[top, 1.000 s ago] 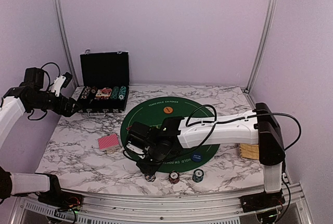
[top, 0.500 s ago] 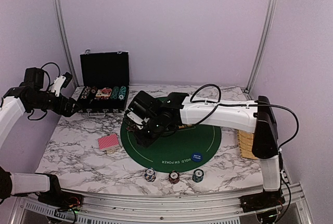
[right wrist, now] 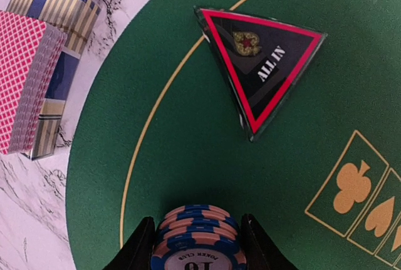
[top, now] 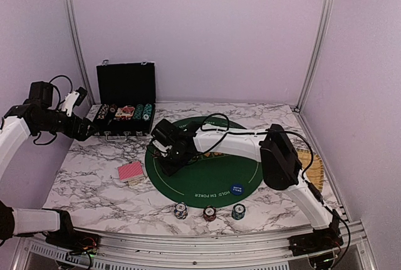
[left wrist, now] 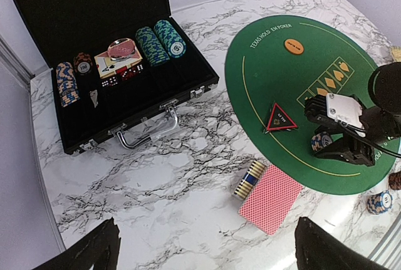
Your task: Distribute texas hold em gaming equipment
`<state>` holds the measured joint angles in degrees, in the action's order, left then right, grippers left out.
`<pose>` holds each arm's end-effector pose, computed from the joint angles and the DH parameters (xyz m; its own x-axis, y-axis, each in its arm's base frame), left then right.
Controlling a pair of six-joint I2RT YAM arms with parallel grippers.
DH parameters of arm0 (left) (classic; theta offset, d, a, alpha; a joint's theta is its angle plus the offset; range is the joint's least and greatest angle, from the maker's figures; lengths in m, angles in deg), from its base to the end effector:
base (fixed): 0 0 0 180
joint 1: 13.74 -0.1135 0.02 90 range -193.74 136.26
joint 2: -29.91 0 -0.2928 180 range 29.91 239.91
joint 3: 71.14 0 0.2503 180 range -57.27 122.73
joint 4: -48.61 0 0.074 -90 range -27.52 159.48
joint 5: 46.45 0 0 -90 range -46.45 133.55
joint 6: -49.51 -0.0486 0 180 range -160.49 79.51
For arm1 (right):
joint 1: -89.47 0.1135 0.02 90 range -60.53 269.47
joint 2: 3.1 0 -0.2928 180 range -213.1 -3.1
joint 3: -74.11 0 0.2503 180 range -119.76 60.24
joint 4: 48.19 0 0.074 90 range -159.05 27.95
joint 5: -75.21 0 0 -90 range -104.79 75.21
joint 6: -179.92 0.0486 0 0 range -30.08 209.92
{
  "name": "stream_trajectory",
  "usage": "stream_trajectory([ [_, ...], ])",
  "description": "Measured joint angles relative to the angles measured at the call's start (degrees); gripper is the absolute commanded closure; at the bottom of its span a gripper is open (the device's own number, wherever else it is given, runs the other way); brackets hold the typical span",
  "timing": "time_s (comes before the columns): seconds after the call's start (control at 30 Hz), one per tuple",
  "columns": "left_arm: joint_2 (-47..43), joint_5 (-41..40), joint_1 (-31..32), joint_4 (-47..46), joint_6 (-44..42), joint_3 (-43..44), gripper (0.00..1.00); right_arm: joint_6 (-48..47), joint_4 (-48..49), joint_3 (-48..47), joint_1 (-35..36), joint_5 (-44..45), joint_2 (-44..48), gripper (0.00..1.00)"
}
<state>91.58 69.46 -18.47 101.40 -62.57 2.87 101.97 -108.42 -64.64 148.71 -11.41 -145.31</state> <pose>0.2162 -0.0034 0.3484 -0.5025 0.2977 -0.8117 0.4814 0.8762 0.0233 0.2866 0.4759 0.1680 -0.6247 -0.6421 -0.4445 -0.7301 0.6821 0.0408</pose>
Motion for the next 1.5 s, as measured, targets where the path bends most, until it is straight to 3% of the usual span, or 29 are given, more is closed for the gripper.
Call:
stream_trajectory([
  [0.47, 0.0, 0.0, 0.0, 0.0, 0.0, 0.0, 0.01, 1.5, 3.9, -2.9, -0.7, -0.7, -2.8, 0.76],
  [0.83, 0.0, 0.1, 0.0, 0.0, -0.1, 0.0, 0.01, 2.3, 5.0, -2.9, -1.1, -1.8, -3.7, 0.43],
  [1.17, 0.0, 0.4, 0.0, 0.0, -0.1, 0.0, 0.01, 2.5, 5.2, -2.9, -1.1, -0.4, -3.3, 0.41],
  [1.4, 0.0, 0.6, 0.0, 0.0, -0.1, 0.0, 0.01, 2.5, 5.4, 5.0, -1.1, 0.7, 6.0, 0.39],
  [1.5, 0.0, 0.6, 0.0, 0.0, -0.1, 0.0, 0.01, 2.5, 5.9, 9.8, -0.6, 0.7, 12.0, 0.29],
])
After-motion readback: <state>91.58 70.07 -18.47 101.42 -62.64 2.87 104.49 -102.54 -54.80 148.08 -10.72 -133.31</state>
